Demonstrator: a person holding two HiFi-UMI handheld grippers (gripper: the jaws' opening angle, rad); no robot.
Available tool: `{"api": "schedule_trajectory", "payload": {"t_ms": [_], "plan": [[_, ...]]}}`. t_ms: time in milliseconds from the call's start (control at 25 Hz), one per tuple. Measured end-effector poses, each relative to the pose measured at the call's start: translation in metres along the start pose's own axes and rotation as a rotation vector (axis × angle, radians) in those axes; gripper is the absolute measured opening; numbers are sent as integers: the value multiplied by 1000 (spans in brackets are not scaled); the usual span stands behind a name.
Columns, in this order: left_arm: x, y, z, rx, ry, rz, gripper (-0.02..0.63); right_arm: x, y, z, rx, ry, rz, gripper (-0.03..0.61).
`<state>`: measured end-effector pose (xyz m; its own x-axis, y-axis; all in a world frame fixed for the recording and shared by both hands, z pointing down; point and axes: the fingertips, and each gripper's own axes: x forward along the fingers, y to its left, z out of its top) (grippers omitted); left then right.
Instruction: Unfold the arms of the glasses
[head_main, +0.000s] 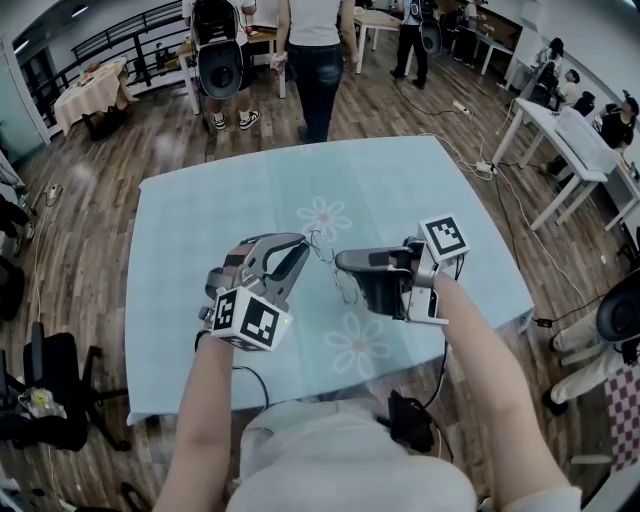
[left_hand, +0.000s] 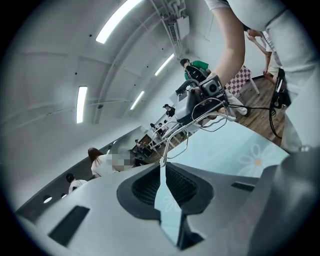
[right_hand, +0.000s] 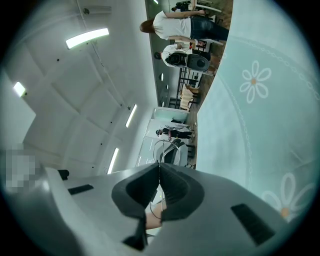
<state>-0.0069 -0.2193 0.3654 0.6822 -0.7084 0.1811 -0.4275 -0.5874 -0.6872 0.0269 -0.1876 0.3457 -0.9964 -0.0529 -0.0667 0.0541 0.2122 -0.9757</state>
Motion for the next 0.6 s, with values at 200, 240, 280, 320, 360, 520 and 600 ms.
{"api": "schedule_trajectory", "payload": {"t_ms": [200, 240, 280, 320, 360, 520, 600], "plan": [[-4, 2, -1, -10, 0, -1, 42, 1, 0, 1, 2, -6, -3, 11], [-4, 2, -1, -12, 1, -1, 41, 0, 1, 1, 3, -7, -3, 11], [-4, 1, -1, -14, 1, -2, 43, 0, 1, 1, 3, -8, -3, 11], [-5, 1, -1, -16, 2, -3, 43, -1, 0, 1, 2, -9, -4, 11], [-5, 0, -1, -18, 2, -3, 43, -1, 0, 1, 1, -11, -6, 11], [-12, -1, -5, -27, 3, -4, 43, -3, -3, 3, -2, -26, -15, 11], [-17, -2, -8, -32, 4, -11, 43, -4, -6, 3, 0, -37, -20, 11]]}}
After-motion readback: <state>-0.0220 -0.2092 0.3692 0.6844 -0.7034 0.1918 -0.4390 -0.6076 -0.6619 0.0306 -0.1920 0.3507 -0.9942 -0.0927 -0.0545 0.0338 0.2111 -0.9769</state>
